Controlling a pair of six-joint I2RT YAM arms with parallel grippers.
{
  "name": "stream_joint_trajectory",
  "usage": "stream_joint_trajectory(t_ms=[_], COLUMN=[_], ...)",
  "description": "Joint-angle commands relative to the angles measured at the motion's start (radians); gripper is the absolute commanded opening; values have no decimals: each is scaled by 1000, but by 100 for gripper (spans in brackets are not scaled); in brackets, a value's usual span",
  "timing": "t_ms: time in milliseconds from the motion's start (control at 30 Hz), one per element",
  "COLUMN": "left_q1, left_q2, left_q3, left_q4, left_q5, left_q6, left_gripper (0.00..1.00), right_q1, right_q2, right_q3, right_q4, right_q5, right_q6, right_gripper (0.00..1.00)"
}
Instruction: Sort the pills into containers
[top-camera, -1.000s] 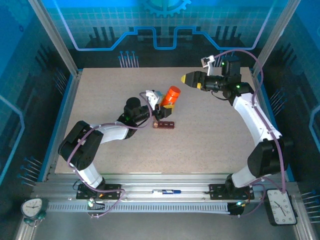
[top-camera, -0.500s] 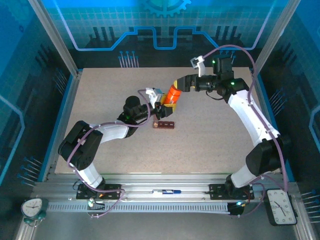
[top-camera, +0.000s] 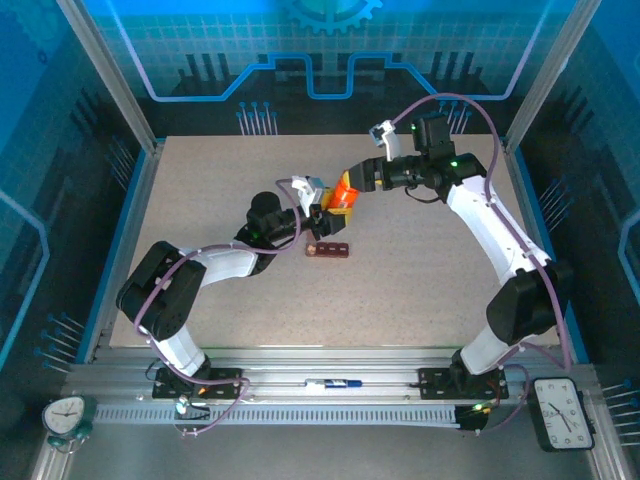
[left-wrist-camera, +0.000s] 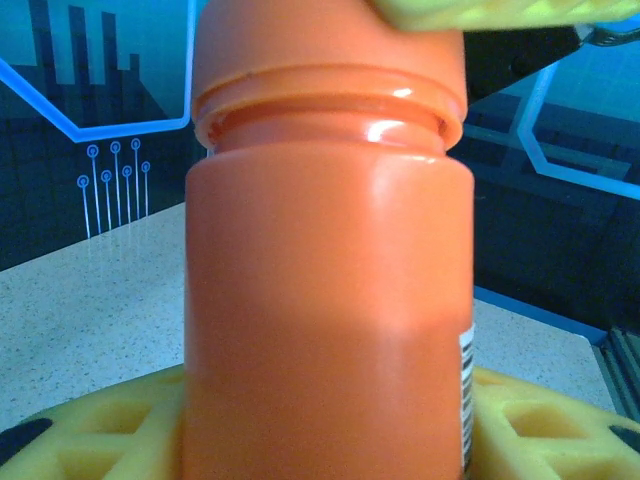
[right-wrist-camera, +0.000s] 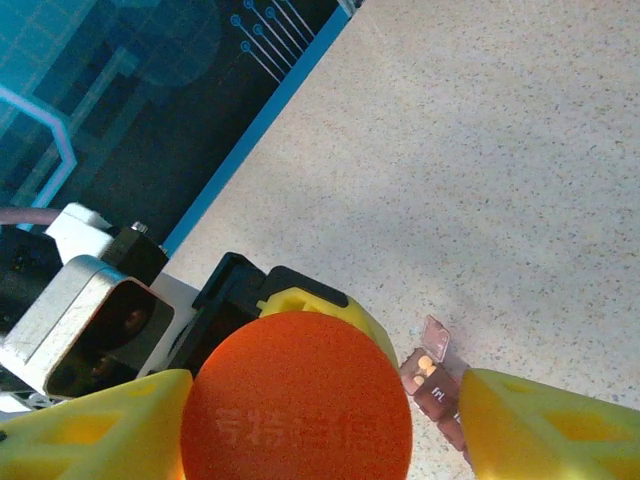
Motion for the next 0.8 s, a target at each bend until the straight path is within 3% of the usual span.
stream_joint_trajectory(t_ms=[0, 167, 400, 600, 767], left_q1=[0, 1, 0, 0, -1], left_q2=[-27, -26, -28, -36, -37], left_q3=[33, 42, 55, 61, 63], left_q4=[44, 34, 21, -9, -7], left_q5=[28, 29, 8, -37, -78], left_q6=[-4, 6, 24, 67, 92], left_gripper=[21, 21, 20, 18, 18], right_q1=[9, 18, 53, 114, 183], right_q2=[18, 25, 9, -21, -70], right_q3=[22, 19, -33, -106, -220], right_q4=[-25, -34, -3, 45, 162], right_q5=[0, -9, 32, 185, 382], right_q6=[-8, -6, 20, 116, 314], right_gripper=[59, 47, 45, 44, 44])
